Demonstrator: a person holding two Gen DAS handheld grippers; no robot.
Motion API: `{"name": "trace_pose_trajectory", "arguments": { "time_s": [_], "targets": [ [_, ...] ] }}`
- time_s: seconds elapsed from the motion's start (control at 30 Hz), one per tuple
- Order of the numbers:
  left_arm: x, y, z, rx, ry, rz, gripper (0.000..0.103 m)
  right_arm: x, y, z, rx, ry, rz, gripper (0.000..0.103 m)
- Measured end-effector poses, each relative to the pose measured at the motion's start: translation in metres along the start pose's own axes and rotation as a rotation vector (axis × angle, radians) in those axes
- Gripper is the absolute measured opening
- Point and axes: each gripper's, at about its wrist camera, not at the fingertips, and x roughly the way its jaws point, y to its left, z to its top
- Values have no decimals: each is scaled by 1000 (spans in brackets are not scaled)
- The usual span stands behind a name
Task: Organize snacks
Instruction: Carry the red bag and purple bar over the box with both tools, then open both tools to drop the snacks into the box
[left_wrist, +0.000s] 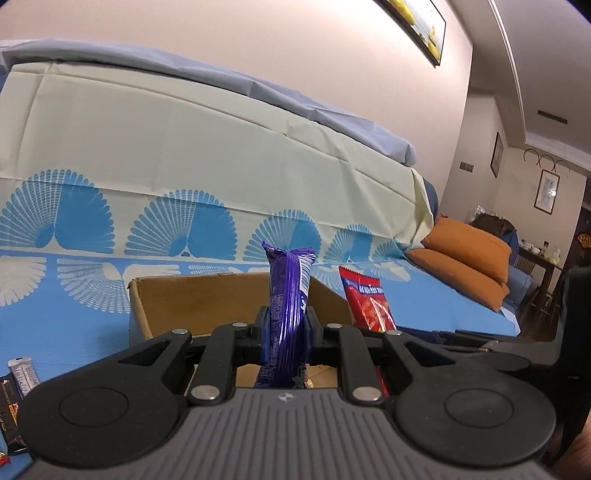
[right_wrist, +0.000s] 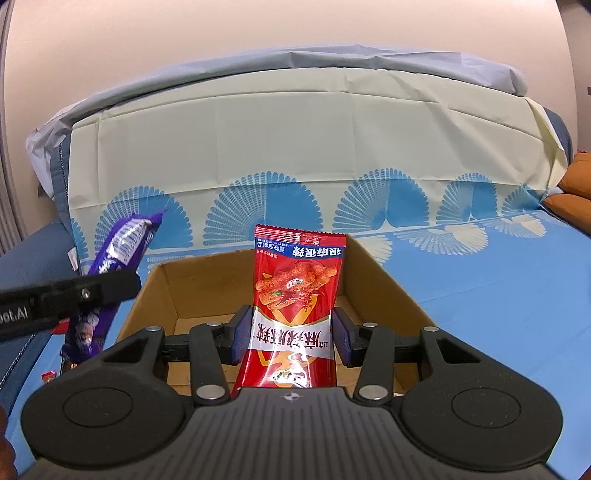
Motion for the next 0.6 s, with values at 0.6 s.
{"name": "trace_pose_trajectory", "arguments": {
  "time_s": [0.6],
  "targets": [
    [3, -1, -2, 1, -2, -4, 18, -7, 2, -1, 4, -25, -21, 47]
  ]
}}
